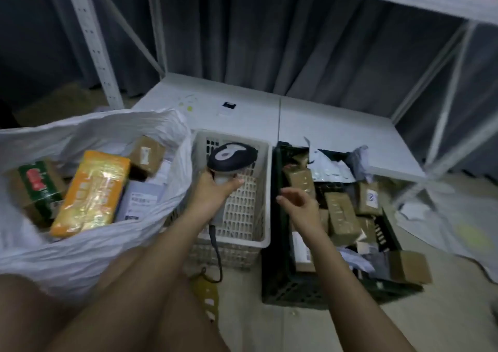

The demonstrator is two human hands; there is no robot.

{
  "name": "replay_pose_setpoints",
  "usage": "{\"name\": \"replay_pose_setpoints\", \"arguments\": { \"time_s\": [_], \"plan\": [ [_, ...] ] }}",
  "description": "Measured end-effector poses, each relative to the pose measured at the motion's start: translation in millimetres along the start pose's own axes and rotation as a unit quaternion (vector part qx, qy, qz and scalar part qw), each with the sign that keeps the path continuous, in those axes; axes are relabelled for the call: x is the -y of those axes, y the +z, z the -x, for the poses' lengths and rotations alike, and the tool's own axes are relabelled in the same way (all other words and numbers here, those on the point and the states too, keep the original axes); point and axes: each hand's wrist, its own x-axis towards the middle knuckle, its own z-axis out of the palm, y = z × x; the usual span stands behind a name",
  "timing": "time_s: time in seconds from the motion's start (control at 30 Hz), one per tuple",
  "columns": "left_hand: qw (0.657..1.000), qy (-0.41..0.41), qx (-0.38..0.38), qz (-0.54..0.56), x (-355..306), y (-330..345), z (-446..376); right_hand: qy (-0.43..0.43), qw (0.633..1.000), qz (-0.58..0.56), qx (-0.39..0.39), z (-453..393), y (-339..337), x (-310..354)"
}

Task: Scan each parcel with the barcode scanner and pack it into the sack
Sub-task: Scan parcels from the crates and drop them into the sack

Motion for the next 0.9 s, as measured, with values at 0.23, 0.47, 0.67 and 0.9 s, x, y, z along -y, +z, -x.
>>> {"name": "replay_pose_setpoints", "arguments": {
  "time_s": [0.23,0.47,0.67,0.9],
  "plan": [
    [0.995,-0.071,0.06,-0.023,51.8,68.5,16.5,0.05,0.987,0.109,-0.103,-2.1,-77.6,-79.6],
    [0.992,-0.085,0.069,-0.059,68.9,81.4,10.0,0.165,0.934,0.293,-0.119,-42.9,-106.1,-109.7],
    [0.992,-0.091,0.073,-0.053,74.3,78.7,4.5,0.202,0.928,0.294,-0.108,-62.1,-108.4,-133.5],
    [0.993,-0.106,0.055,-0.018,83.7,82.5,3.4,0.033,0.92,0.257,-0.295,-40.1,-108.8,-97.2]
  ]
}}
